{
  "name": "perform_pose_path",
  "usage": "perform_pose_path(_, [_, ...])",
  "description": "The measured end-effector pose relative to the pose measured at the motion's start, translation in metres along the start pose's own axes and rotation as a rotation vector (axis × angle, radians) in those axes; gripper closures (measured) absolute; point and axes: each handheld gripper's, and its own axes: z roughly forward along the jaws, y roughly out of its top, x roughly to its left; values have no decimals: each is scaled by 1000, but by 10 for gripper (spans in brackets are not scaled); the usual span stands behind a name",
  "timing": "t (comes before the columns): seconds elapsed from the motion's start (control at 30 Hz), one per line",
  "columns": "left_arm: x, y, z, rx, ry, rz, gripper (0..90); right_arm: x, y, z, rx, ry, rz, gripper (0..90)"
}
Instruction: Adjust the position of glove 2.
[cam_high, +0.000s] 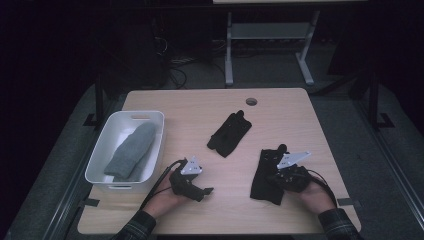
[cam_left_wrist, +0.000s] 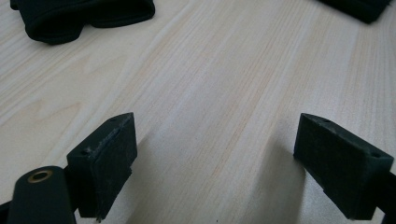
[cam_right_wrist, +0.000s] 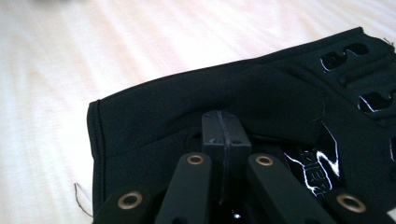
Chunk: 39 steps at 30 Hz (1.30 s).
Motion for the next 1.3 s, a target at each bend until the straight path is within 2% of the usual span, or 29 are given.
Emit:
perform_pose_path(0.27, [0, 0, 0, 0, 0, 0, 123, 25, -1, 1, 14, 69, -52, 900])
perform_pose_path(0.43, [0, 0, 0, 0, 0, 0, 124, 31, -1, -3, 2, 66, -72, 900])
perform_pose_path(0.53, [0, 0, 0, 1, 0, -1, 124, 23, 2, -13, -54, 32, -53, 900])
perform_pose_path(0.63, [0, 0, 0, 1, 0, 0, 123, 5, 5, -19, -78, -31, -22, 900])
perform_pose_path(0.73, [0, 0, 0, 0, 0, 0, 123, -19, 9, -17, -79, -97, 34, 900])
perform_pose_path(0.83, [0, 0, 0, 1, 0, -2, 124, -38, 11, -14, -78, -132, 73, 900])
perform_pose_path(0.93, [0, 0, 0, -1, 1, -7, 123, -48, 12, -9, -67, -154, 95, 900])
perform_pose_path(1.03, [0, 0, 0, -2, 1, -9, 124, -56, 12, -4, -46, -158, 112, 900])
perform_pose_path(1.1, [0, 0, 0, -1, 1, -7, 123, -58, 13, 1, -38, -156, 108, 900])
perform_pose_path(1.3, [0, 0, 0, 0, 1, -6, 124, -52, 21, 12, -31, -133, 81, 900])
